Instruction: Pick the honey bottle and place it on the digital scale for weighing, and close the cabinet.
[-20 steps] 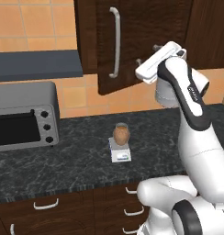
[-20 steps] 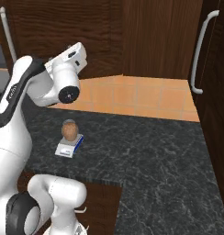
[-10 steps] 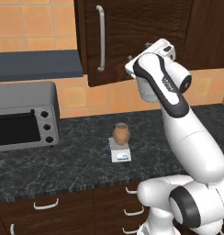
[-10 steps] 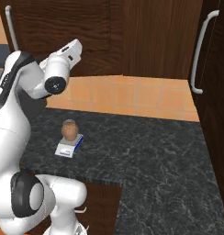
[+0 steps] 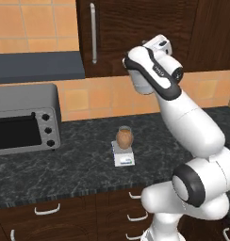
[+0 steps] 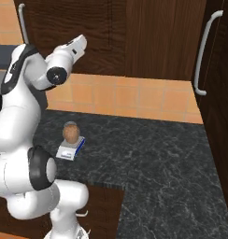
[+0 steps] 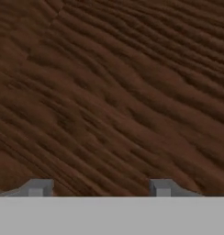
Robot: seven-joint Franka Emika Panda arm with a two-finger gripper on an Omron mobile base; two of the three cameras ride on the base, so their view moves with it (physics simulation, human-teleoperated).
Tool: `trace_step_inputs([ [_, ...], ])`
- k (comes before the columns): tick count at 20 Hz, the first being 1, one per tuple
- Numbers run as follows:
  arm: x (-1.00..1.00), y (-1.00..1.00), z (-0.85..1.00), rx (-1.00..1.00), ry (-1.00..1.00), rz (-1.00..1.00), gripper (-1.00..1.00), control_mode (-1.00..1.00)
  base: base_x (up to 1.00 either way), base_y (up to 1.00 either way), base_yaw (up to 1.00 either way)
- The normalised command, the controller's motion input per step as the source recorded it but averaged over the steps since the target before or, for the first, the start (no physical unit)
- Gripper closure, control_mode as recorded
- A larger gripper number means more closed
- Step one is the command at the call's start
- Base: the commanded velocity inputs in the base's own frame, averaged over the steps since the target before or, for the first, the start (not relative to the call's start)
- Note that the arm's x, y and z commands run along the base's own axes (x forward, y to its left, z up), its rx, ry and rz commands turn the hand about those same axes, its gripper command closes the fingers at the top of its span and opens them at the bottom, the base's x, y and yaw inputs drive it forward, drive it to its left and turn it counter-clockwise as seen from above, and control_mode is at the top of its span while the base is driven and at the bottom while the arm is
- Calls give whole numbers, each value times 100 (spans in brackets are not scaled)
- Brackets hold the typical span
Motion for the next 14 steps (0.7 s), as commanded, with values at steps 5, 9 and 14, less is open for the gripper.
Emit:
trace_step_inputs([
  [5,98,0,-29,0,1,-2,-100,-100,0,0,0],
  [9,100,-4,-48,0,4,-2,-100,-100,0,0,0],
  [14,54,-30,-8,0,17,0,-100,-100,0,0,0],
])
